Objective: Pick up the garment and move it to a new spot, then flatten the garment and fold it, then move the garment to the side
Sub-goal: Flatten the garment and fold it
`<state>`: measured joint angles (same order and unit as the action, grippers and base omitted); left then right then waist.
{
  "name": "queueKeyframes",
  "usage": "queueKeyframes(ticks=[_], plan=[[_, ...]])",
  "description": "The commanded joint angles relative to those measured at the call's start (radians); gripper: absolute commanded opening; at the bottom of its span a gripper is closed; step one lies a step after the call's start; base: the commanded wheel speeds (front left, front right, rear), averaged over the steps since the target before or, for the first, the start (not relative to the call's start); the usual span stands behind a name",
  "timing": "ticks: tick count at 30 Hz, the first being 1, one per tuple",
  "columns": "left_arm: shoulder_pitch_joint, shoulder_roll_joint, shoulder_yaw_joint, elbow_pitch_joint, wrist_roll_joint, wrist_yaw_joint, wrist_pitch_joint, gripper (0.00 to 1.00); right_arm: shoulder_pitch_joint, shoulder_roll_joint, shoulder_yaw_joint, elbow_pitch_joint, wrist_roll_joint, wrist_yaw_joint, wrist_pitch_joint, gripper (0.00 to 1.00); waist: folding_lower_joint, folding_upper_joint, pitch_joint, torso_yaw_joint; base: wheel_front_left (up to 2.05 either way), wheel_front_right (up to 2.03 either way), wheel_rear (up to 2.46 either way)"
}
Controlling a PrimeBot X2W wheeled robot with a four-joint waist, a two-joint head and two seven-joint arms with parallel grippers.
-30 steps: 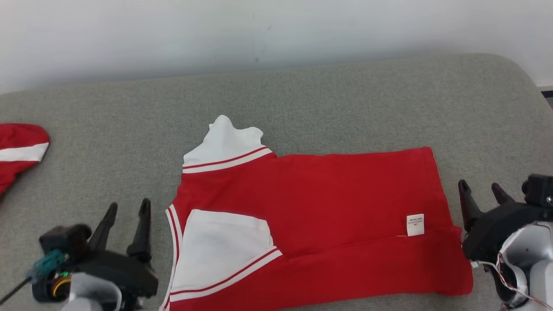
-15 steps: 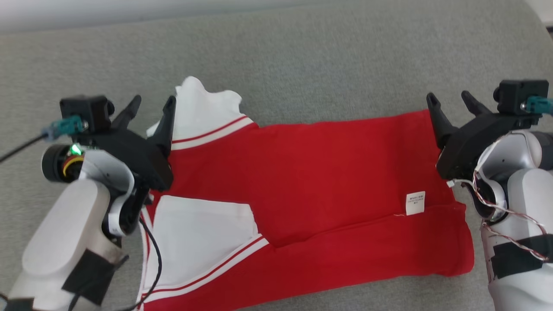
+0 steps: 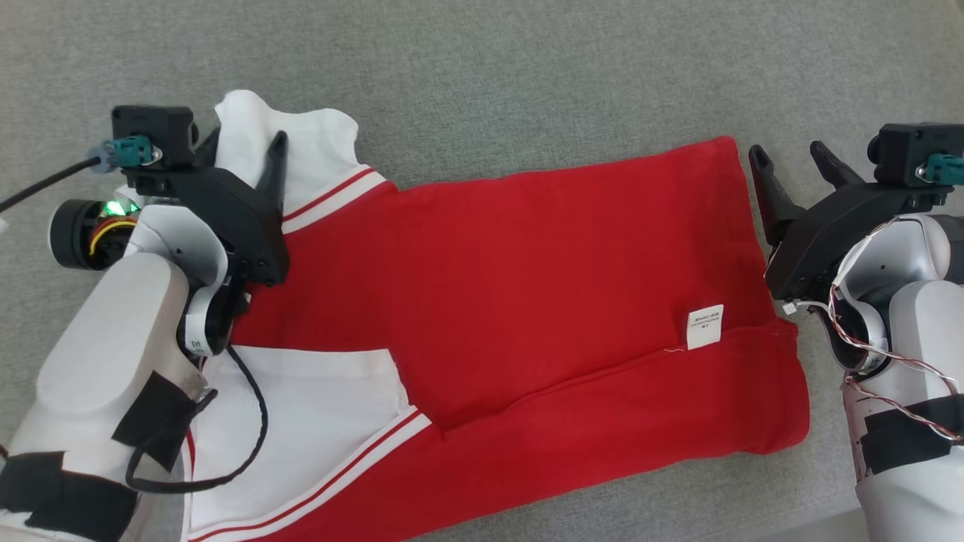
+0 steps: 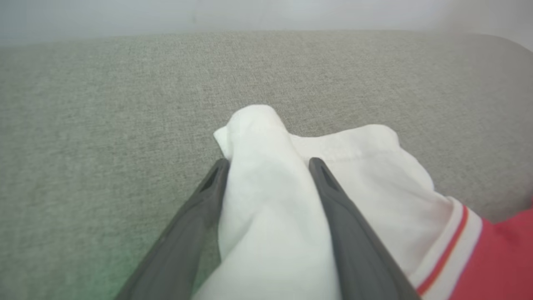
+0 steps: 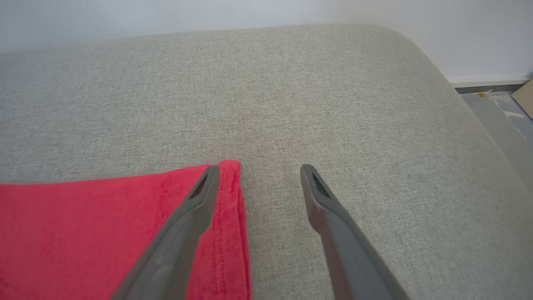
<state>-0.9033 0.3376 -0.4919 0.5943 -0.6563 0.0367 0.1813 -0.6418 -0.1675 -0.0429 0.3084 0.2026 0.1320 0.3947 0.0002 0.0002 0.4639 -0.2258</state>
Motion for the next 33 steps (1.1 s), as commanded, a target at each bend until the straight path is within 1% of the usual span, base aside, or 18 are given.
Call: queueKeyframes(ticks=[1,4,9,14,15,17,22,26,29,33], plan=[[-0.013,0.007,-0.007,0.023,0.018,0.016,0.012,1.00,0.003,0.006,0.002,0.000,0.010,-0.003,-0.007,1.00,-0.0002,-0.0002,0.013,-0.014,0.00,0.00,0.00],[-0.030,0.015,-0.007,0.041,0.031,0.036,0.003,1.00,0.004,0.009,0.003,-0.003,0.012,-0.003,-0.010,1.00,-0.0002,-0.0002,0.016,-0.017,0.00,0.00,0.00],[-0.051,0.009,-0.016,0.041,0.050,0.060,-0.013,1.00,0.013,0.010,0.002,0.001,0.017,-0.003,-0.007,1.00,-0.0002,-0.0002,0.004,-0.018,0.00,0.00,0.00],[-0.066,0.023,-0.017,0.024,0.079,0.100,-0.032,1.00,0.025,-0.003,-0.012,-0.003,0.016,-0.003,-0.004,1.00,-0.0002,-0.0002,-0.022,-0.018,0.00,0.00,0.00],[-0.066,0.023,-0.017,0.024,0.079,0.100,-0.032,1.00,0.025,-0.003,-0.012,-0.003,0.016,-0.003,-0.004,1.00,-0.0002,-0.0002,-0.022,-0.018,0.00,0.00,0.00],[-0.068,0.031,-0.021,0.016,0.089,0.114,-0.036,1.00,0.033,-0.007,-0.021,-0.007,0.015,-0.003,-0.002,1.00,-0.0002,-0.0002,-0.033,-0.017,0.00,0.00,0.00],[-0.032,0.037,-0.027,-0.008,0.073,0.128,-0.006,1.00,0.054,-0.021,-0.040,-0.018,0.012,-0.003,0.008,1.00,-0.0002,-0.0002,-0.055,-0.012,0.00,0.00,0.00],[0.001,0.031,-0.031,-0.012,0.051,0.133,0.048,1.00,0.060,-0.019,-0.045,-0.034,0.004,-0.003,0.021,1.00,-0.0002,-0.0002,-0.059,-0.014,0.00,0.00,0.00],[0.010,0.031,-0.030,-0.013,0.037,0.135,0.068,1.00,0.058,-0.015,-0.042,-0.047,0.002,-0.003,0.029,1.00,-0.0002,-0.0002,-0.055,-0.021,0.00,0.00,0.00],[-0.010,0.058,-0.039,0.020,0.056,0.146,0.091,1.00,0.056,-0.006,-0.025,-0.063,0.002,-0.003,0.037,1.00,-0.0002,-0.0002,-0.042,-0.042,0.00,0.00,0.00]])
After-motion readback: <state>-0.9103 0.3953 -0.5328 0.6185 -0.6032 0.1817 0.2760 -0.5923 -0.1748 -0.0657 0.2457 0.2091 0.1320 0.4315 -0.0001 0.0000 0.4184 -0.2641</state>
